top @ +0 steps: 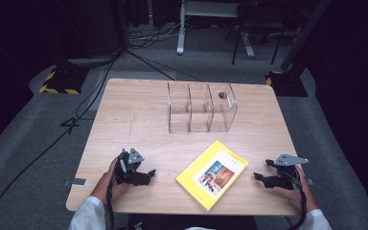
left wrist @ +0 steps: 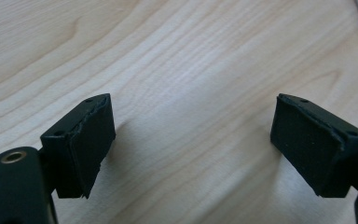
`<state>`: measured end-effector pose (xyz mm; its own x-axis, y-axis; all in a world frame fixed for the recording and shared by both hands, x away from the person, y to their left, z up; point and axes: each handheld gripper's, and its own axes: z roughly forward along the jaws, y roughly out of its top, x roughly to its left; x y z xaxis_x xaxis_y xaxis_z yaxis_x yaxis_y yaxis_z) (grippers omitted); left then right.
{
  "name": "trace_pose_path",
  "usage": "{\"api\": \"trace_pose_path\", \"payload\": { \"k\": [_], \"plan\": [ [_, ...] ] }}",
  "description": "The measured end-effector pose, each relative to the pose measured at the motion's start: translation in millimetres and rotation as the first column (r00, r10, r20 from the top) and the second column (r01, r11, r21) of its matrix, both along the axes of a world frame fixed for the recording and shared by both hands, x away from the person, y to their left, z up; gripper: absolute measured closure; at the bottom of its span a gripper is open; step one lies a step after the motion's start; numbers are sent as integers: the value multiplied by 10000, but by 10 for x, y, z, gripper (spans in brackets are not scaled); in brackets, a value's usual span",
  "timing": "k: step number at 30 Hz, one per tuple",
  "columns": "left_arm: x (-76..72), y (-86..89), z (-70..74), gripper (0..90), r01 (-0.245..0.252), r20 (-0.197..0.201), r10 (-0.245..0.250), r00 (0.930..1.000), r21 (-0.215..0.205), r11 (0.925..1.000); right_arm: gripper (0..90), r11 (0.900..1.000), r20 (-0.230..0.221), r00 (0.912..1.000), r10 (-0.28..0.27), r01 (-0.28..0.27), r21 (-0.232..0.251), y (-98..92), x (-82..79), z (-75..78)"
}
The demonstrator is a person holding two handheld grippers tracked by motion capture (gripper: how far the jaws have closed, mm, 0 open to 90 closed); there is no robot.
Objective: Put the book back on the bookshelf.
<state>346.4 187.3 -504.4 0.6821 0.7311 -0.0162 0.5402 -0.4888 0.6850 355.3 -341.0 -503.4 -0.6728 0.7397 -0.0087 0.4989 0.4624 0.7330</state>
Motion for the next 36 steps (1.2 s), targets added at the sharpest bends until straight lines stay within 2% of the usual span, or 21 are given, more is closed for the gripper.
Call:
{"api": "trace_pose_path", "payload": {
  "k": [1, 2, 4, 7, 8, 9, 11, 14, 17, 20, 24, 25, 28, 29, 32, 35, 36],
  "plan": [
    [-24, -9, -1, 135, 265, 6, -265, 9996, -10, 9996, 195, 9999, -36, 9999, 139, -139, -40, 24, -9, 4],
    [-69, -32, -4, 134, 849, 10, -849, 9964, -31, 9964, 194, 9988, -148, 9988, 467, -469, -129, 92, -37, 15],
    [-92, -54, -4, 134, 1250, 25, -1250, 9922, -31, 9922, 194, 9965, -209, 9965, 813, -817, -199, 169, -67, 23],
    [-132, -102, -4, 134, 1238, 8, -1238, 9923, -39, 9923, 193, 9934, -284, 9934, 1114, -1121, -252, 320, -108, 29],
    [-146, -112, -3, 134, 1412, 21, -1412, 9900, -9, 9900, 193, 9920, -330, 9920, 1221, -1231, -283, 369, -116, 33],
    [-158, -120, -4, 134, 1633, 12, -1633, 9866, -27, 9866, 193, 9900, -338, 9901, 1364, -1375, -319, 419, -121, 35],
    [-181, -145, -5, 131, 2289, -5, -2289, 9735, -40, 9734, 193, 9855, -378, 9857, 1643, -1657, -364, 517, -129, 39],
    [-183, -218, -6, 90, 2567, -85, -2567, 9665, 58, 9665, 183, 9846, -410, 9848, 1685, -1702, -412, 622, -121, 43],
    [-194, -316, -7, 88, 2845, -94, -2844, 9586, 28, 9587, 184, 9878, -455, 9881, 1467, -1488, -454, 663, -89, 48],
    [-194, -413, -7, 89, 3056, -74, -3056, 9521, 9, 9521, 183, 9846, -492, 9859, 1597, -1627, -635, 697, -14, 64],
    [-192, -487, -7, 90, 3124, -76, -3124, 9499, 10, 9500, 156, 9798, -556, 9822, 1795, -1836, -795, 741, 95, 75],
    [-183, -518, -6, 90, 3140, -64, -3140, 9494, 39, 9494, 152, 9832, -597, 9835, 1705, -1738, -553, 772, 209, 54],
    [-174, -535, -5, 90, 3070, -79, -3070, 9517, 25, 9517, 151, 9846, -547, 9848, 1646, -1674, -498, 813, 290, 48],
    [-164, -551, -3, 90, 3010, -70, -3009, 9536, 47, 9536, 151, 9842, -640, 9848, 1617, -1657, -631, 871, 373, 62],
    [-159, -584, -3, 90, 2853, -88, -2853, 9584, 54, 9584, 156, 9850, -804, 9851, 1518, -1575, -704, 956, 467, 77],
    [-154, -629, -3, 95, 2759, -55, -2758, 9612, 62, 9612, 186, 9800, -1064, 9823, 1541, -1656, -1103, 1007, 471, 121],
    [-151, -646, -2, 97, 2782, -31, -2782, 9605, 53, 9605, 182, 9757, -1158, 9786, 1703, -1839, -1191, 1014, 450, 130]
  ]
}}
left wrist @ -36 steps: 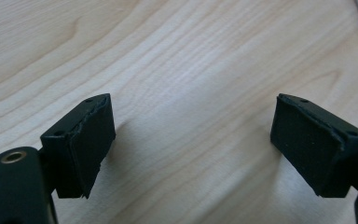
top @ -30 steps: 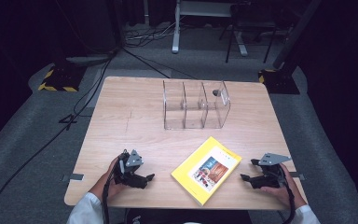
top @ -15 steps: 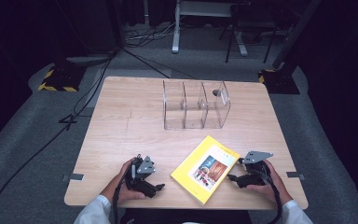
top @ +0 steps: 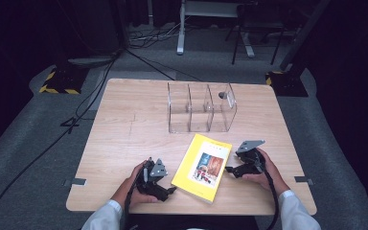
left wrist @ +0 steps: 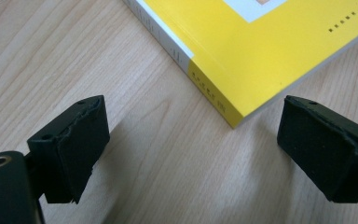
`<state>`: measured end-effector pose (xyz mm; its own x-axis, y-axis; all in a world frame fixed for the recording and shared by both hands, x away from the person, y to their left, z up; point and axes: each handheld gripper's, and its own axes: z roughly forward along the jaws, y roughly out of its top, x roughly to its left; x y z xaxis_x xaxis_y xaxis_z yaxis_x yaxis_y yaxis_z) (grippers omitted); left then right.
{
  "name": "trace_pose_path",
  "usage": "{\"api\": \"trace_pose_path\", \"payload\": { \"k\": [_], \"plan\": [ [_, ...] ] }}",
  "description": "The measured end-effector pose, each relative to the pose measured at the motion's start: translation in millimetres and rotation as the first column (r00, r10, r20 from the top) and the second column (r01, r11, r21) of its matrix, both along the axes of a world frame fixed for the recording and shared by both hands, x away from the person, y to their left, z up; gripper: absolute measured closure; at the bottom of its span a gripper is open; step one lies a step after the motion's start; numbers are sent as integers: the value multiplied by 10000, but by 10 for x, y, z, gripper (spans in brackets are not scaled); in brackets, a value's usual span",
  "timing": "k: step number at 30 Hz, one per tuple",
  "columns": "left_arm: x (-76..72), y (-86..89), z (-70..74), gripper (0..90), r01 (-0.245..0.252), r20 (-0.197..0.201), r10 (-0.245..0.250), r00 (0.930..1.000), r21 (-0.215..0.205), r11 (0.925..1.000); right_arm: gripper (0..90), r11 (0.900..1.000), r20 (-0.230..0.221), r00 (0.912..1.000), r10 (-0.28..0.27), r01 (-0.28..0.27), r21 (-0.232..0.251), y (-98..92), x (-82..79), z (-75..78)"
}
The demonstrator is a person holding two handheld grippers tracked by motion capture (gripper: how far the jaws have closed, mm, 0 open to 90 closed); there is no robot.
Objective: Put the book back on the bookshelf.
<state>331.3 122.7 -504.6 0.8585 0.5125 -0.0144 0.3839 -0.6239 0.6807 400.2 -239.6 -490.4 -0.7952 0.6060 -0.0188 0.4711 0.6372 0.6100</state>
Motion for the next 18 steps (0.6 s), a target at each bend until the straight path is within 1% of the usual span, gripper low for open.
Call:
{"api": "trace_pose_path", "payload": {
  "k": [1, 3, 6, 8, 10, 12, 13, 16, 18],
  "plan": [
    [1, -13, -1, 101, 23, 5, -23, 10000, -7, 10000, 176, 9997, -176, 9995, 251, -253, -63, 9, -37, 7],
    [4, -44, 0, 108, 130, 19, -130, 9999, -15, 9999, 175, 9966, -201, 9967, 787, -791, -211, 38, -114, 14],
    [-2, -88, -1, 109, 254, -1, -254, 9997, -44, 9997, 171, 9896, -406, 9901, 1345, -1364, -462, 116, -233, 33],
    [-12, -115, 0, 110, 272, 6, -272, 9996, -27, 9996, 170, 9879, -623, 9888, 1356, -1397, -667, 162, -287, 50],
    [-21, -154, -1, 113, 412, 30, -412, 9991, -54, 9991, 170, 9853, -802, 9871, 1386, -1456, -894, 203, -327, 67],
    [-32, -199, -1, 118, 503, -7, -503, 9987, -90, 9987, 166, 9798, -932, 9828, 1597, -1693, -1067, 238, -361, 77],
    [-32, -217, -2, 118, 581, 7, -581, 9983, -94, 9983, 164, 9753, -1078, 9789, 1738, -1862, -1187, 262, -381, 87],
    [-45, -293, -1, 118, 805, 5, -805, 9968, -80, 9967, 150, 9673, -1169, 9723, 2022, -2169, -1312, 330, -413, 91],
    [-50, -332, -4, 116, 822, 10, -822, 9966, -94, 9966, 149, 9643, -1154, 9693, 2172, -2314, -1287, 363, -429, 87]
  ]
}}
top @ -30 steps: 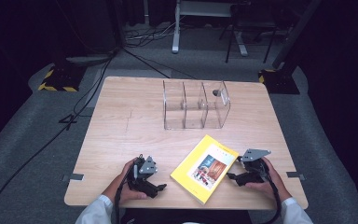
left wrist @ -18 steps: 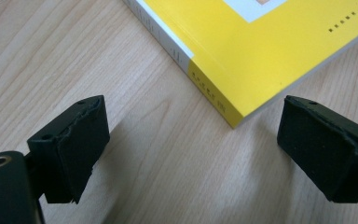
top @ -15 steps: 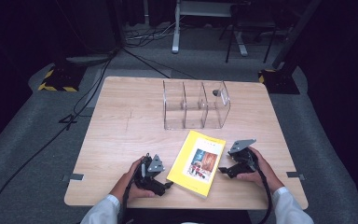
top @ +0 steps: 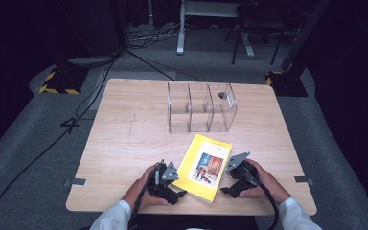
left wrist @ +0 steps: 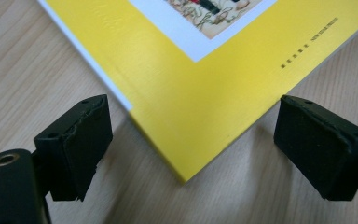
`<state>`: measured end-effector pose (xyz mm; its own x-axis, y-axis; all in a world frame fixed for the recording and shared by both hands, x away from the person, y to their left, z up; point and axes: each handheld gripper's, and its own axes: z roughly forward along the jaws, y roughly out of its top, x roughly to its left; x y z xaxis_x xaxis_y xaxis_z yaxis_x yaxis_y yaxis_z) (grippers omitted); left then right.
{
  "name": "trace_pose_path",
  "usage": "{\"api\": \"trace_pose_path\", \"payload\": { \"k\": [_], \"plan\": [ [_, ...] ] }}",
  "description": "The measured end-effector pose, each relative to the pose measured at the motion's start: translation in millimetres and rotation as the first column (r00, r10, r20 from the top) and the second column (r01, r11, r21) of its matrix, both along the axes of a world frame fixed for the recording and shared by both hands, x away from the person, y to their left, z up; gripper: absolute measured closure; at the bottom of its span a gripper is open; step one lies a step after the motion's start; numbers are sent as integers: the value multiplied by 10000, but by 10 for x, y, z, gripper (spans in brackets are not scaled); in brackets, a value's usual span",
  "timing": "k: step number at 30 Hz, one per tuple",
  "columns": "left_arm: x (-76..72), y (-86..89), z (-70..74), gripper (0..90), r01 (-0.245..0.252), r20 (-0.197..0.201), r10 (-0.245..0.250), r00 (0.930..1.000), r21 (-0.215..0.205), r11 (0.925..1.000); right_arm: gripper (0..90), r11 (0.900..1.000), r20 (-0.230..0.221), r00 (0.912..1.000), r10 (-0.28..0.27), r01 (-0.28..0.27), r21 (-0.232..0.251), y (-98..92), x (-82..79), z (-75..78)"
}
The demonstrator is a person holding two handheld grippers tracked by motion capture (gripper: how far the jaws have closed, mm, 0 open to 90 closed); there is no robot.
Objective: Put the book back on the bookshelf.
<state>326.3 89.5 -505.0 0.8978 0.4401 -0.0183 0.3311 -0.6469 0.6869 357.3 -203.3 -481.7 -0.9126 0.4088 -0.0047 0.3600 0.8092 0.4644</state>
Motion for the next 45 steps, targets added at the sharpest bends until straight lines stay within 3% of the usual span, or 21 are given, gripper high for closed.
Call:
{"api": "trace_pose_path", "payload": {
  "k": [4, 8, 13, 16, 21, 23, 25, 27, 32, 34, 36, 41, 45],
  "plan": [
    [-3, -3, 0, 107, -39, -13, 39, 10000, -4, 10000, 141, 9992, 208, 9995, -246, 240, 320, 34, -6, -22],
    [-4, -4, 0, 106, -56, -12, 56, 10000, 10, 10000, 71, 9966, 369, 9978, -546, 522, 633, 15, 14, -67],
    [-17, -39, 2, 83, -202, -73, 202, 9998, 86, 9998, 71, 9962, 410, 9973, -617, 590, 648, 28, 8, -68],
    [-17, -39, 1, 81, -204, -73, 204, 9998, 77, 9998, 75, 9961, 413, 9975, -576, 546, 687, 27, 8, -68],
    [-17, -36, 1, 81, -203, -56, 203, 9998, 77, 9998, 146, 9909, 410, 9975, -573, 518, 1243, 11, 3, -65],
    [-18, -35, 1, 82, -193, -50, 194, 9998, 73, 9998, 156, 9893, 694, 9960, -557, 457, 1388, 20, -13, -32],
    [-18, -32, 1, 82, -177, -42, 177, 9998, 73, 9998, 156, 9889, 683, 9960, -577, 476, 1411, 20, -16, -28],
    [-23, -28, 1, 84, -204, -28, 204, 9998, 71, 9998, 167, 9851, 754, 9951, -643, 512, 1639, 10, -23, -8],
    [-44, -3, 1, 86, -294, -27, 294, 9996, 74, 9995, 186, 9637, 810, 9927, -894, 657, 2587, -11, -41, 103],
    [-72, 12, 27, 87, -365, 170, 360, 9992, 338, 9988, 189, 9592, 937, 9911, -949, 659, 2750, 1, -52, 136],
    [-136, 37, 38, 187, -295, 230, 289, 9993, 252, 9992, 193, 9521, 1017, 9894, -1039, 694, 2978, 17, -53, 176],
    [-198, 23, 71, 166, -35, 577, 15, 9983, 359, 9993, 193, 9456, 1074, 9892, -1000, 609, 3197, 70, -54, 239],
    [-247, -51, 158, 181, 194, 806, -187, 9966, -73, 9998, 193, 9423, 1207, 9874, -1027, 577, 3297, 130, -62, 277]
  ]
}}
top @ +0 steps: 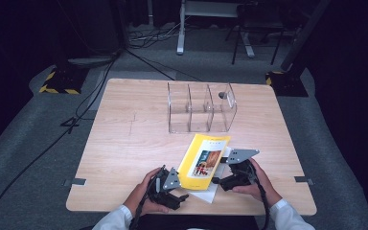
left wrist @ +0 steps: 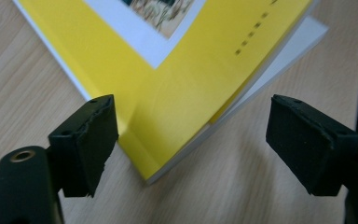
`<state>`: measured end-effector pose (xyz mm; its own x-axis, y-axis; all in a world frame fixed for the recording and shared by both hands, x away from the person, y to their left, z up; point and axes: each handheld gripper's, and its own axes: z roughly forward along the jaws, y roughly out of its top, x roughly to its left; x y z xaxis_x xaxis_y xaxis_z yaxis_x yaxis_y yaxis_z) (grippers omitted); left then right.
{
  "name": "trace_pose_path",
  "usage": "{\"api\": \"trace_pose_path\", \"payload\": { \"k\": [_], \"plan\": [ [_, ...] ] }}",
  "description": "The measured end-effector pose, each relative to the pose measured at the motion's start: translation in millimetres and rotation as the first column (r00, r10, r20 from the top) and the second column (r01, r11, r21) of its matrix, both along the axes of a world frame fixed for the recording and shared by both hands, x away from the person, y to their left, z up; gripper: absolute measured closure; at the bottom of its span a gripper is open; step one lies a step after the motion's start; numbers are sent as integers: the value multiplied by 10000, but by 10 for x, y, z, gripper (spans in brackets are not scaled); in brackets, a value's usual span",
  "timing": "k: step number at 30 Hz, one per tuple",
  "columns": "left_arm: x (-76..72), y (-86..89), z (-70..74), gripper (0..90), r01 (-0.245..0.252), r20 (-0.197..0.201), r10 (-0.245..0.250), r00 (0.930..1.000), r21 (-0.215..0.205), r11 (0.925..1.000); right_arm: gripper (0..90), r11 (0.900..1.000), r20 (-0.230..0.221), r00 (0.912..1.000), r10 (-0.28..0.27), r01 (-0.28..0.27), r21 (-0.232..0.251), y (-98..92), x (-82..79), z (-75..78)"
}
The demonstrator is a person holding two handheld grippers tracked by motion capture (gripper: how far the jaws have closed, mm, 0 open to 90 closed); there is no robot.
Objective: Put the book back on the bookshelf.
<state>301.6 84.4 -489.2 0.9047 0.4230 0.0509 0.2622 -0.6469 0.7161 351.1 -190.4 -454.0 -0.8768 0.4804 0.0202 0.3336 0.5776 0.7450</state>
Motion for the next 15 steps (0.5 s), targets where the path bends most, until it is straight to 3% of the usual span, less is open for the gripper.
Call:
{"api": "trace_pose_path", "payload": {
  "k": [6, 10, 13, 15],
  "plan": [
    [-74, -229, 29, 192, 422, 362, -425, 9984, 80, 9991, 194, 9989, 43, 9999, -131, 129, 460, 41, -4, 70],
    [-109, -338, 55, 210, 191, 474, -182, 9987, -190, 9996, 195, 9975, 191, 9993, -306, 294, 640, 89, -1, 103],
    [-157, -429, 67, 236, -142, 936, 128, 9955, 140, 9998, 194, 9974, 253, 9989, -404, 388, 608, 133, -3, 118],
    [-173, -453, 75, 309, -456, 1171, 432, 9922, 174, 9988, 195, 9977, 398, 9984, -406, 383, 556, 167, -10, 132]
  ]
}}
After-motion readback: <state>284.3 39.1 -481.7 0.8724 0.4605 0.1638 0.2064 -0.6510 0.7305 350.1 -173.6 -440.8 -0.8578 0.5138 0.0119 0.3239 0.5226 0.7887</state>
